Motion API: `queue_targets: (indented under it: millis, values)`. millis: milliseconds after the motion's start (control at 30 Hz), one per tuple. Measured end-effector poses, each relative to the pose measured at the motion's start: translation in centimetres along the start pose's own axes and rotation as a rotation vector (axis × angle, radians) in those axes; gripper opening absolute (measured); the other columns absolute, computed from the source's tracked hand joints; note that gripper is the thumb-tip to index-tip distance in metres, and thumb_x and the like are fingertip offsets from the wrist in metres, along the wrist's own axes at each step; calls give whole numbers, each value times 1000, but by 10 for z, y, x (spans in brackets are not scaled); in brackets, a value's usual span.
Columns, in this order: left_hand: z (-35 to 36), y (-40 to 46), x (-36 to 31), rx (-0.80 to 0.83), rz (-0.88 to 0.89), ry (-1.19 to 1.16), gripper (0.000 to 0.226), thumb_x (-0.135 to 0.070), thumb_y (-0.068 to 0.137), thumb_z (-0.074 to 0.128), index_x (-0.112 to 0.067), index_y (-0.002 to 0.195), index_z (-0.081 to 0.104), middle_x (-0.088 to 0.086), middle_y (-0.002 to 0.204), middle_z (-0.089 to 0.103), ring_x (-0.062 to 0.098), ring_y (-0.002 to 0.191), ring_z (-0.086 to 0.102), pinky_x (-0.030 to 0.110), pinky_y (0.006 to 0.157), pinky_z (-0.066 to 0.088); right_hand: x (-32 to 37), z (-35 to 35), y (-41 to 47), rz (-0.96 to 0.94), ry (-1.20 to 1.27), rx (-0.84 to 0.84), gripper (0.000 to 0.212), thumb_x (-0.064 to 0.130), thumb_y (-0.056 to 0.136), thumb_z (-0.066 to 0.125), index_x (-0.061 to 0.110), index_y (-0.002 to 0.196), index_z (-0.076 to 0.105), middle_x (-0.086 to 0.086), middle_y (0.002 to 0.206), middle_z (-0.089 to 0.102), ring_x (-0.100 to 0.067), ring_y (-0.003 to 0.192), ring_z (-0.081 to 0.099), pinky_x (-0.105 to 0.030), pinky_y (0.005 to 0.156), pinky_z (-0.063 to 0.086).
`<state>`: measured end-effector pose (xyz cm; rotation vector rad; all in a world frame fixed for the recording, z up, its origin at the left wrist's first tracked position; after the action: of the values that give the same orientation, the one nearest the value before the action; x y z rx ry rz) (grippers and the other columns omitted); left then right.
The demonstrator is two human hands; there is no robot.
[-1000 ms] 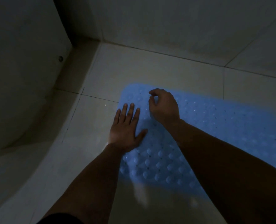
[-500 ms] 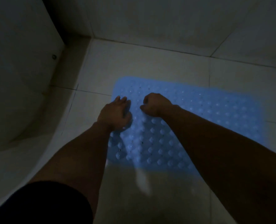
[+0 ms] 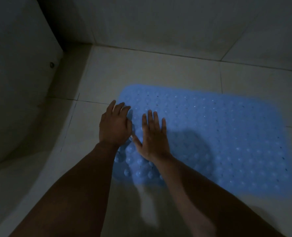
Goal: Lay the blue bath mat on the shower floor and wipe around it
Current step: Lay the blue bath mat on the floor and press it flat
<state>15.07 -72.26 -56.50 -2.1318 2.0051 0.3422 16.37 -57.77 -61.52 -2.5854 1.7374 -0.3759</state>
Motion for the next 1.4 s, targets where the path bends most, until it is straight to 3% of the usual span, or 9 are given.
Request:
queue_targets:
  millis: [167,300,433,567,733,867,967,1200,1400]
  values:
    - [5,-1,13,-27,4,5,50,-32,92,45,-20,140,54,6,152,49,29,151,26,51,107,40,0,2,4,12,12,10,98,76,92,23,8,159,1,-12,168,-10,-28,154,-16,-58,123,-2]
    - [-1,-5,30,-56,-65,-41,50,-33,91,45,-18,139,55,9,150,51,32,151,27,54,107,40,1,4,7,33,79,228,100,78,89,23,13,158,-9,-7,165,-23,-24,152,-24,-57,122,-9]
    - [-7,-4,25,-46,-123,-48,52,-33,90,42,-17,137,57,11,149,52,35,149,29,57,106,41,-9,-44,40,67,275,468,79,62,99,37,8,155,28,-13,166,14,-30,153,15,-48,124,15]
    - [11,-4,-31,14,31,-34,57,-35,87,37,-13,135,61,14,148,53,40,147,34,56,106,43,-66,-106,68,150,462,310,35,29,101,51,8,119,72,-14,134,64,-30,127,57,-33,107,41]
    - [66,-17,-124,186,264,-4,60,-38,95,34,-18,150,45,10,163,33,36,155,17,56,118,32,-138,-109,49,236,428,75,33,24,98,51,17,125,68,-6,135,64,-25,126,58,-36,111,43]
    - [101,-26,-153,239,239,105,69,-57,102,15,-22,162,15,9,171,3,33,157,-7,59,124,6,-166,-102,33,149,399,-79,33,28,99,47,17,123,67,-7,126,65,-26,120,58,-40,104,47]
    - [106,-28,-154,225,231,172,76,-67,100,13,-23,162,6,8,171,-3,32,156,-12,59,124,1,-178,-93,28,94,343,-141,39,35,101,37,19,118,68,-6,117,67,-29,114,57,-42,97,48]
    - [105,-31,-161,236,306,186,83,-71,99,17,-17,162,9,5,171,-3,29,156,-12,64,122,2,-185,-99,26,106,330,-191,54,51,98,29,16,102,70,-6,104,67,-33,103,57,-46,86,49]
    - [88,-14,-170,336,230,184,60,-48,105,21,-20,156,32,2,167,24,26,156,18,60,122,13,-181,-126,57,173,333,-43,34,35,97,44,18,102,73,-7,107,71,-32,104,64,-42,91,53]
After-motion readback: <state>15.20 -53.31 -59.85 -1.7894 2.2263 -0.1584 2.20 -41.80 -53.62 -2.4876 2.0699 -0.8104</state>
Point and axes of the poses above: each hand's wrist, its own y-axis towards the middle knuckle, its own z-axis out of the palm, x = y × z, the point moved 7 cm from there along y, towards the middle knuckle
